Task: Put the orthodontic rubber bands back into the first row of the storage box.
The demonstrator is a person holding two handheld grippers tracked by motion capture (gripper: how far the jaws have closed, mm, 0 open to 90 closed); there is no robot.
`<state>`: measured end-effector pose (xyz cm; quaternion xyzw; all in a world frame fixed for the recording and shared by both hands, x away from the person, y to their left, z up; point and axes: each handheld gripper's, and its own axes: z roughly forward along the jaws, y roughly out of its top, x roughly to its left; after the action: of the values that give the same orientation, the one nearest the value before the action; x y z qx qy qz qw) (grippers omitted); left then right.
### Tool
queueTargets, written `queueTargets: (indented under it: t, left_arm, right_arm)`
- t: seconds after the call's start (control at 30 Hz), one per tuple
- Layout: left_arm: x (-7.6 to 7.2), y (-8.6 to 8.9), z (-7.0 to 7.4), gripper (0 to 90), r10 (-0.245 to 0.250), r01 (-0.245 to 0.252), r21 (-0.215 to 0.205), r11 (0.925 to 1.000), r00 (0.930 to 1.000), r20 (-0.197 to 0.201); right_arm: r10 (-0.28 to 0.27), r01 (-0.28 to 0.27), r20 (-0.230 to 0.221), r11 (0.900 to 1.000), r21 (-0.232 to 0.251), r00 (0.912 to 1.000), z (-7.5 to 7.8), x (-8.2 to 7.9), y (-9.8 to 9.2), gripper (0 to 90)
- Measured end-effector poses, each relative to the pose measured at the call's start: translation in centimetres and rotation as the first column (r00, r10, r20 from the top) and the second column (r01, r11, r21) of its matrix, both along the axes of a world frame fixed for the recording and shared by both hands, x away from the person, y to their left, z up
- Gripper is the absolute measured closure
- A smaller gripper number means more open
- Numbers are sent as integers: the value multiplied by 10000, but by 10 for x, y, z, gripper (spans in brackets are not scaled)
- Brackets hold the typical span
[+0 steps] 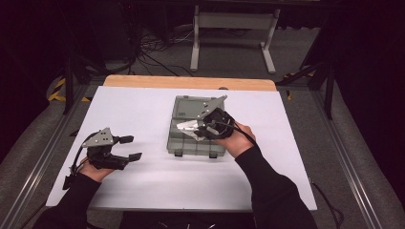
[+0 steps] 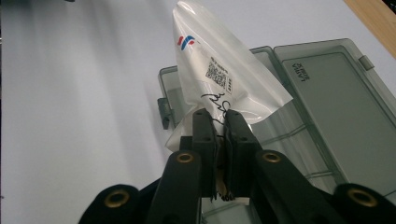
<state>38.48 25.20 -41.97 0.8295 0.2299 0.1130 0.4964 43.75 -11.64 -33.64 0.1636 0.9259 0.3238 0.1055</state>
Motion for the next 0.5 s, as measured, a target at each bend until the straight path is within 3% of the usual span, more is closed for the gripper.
queueTargets:
  t: [0.5]
  left_arm:
    - [0,0,0,255,5,-5,-14,10000,10000,-47]
  right_arm:
    - [-584,584,-68,9983,29,9983,-2,24,-11,848]
